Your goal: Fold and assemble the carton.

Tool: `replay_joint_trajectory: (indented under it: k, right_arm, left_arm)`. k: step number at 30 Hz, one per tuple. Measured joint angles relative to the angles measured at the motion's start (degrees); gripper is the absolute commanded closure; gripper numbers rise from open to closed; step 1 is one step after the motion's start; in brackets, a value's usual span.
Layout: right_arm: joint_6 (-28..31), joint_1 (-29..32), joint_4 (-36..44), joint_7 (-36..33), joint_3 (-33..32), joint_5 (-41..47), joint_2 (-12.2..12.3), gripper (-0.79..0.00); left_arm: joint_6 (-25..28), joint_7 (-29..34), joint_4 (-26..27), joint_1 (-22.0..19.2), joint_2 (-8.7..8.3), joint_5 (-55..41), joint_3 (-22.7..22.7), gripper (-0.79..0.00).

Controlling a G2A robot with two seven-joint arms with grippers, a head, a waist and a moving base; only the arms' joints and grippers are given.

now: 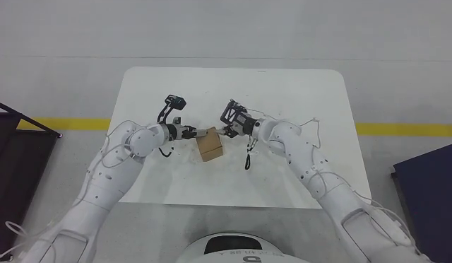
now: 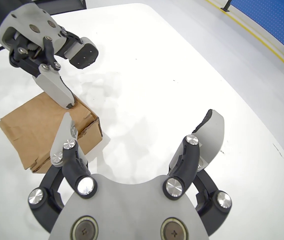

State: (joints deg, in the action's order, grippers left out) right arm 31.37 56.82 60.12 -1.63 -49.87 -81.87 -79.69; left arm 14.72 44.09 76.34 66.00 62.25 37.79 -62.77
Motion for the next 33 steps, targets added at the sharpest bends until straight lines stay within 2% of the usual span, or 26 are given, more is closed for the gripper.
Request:
replay_joint_trajectory:
  k: [7, 14, 18, 21, 27, 33]
  right_arm:
    - [-1.4, -1.1, -2.2, -2.5, 1.1, 0.8, -0.7, -0.785]
    - [-3.0, 0.1, -0.9, 2.8, -0.9, 1.3, -0.2, -0.785]
    - [-8.6, 3.3, 1.0, 7.0, -4.5, 1.4, 0.8, -0.785]
    - [-14.2, 5.8, 1.8, 7.2, -6.2, 0.2, 1.3, -0.785]
    - [-16.1, 8.6, 3.6, 4.5, -2.9, -3.2, 0.8, -0.785]
    - [-16.5, 9.2, 3.1, 4.5, 0.3, -2.7, -0.2, -0.785]
  left_arm:
    - [0.1, 0.1, -0.5, -0.3, 0.06, -0.2, 0.1, -0.785]
    - [0.1, -0.1, -0.6, -0.5, 0.08, -0.2, 0.0, -0.785]
    - [-0.3, -1.7, -0.2, -0.2, 0.0, -0.4, -0.7, -0.785]
    - [-0.8, -3.3, 0.5, 0.4, -0.14, -0.8, -1.8, -0.785]
    - [-2.3, -6.5, 2.7, 2.6, -0.67, -1.5, -5.0, -0.785]
    - [-5.2, -11.1, 6.1, 5.6, -1.23, -2.7, -9.5, -0.785]
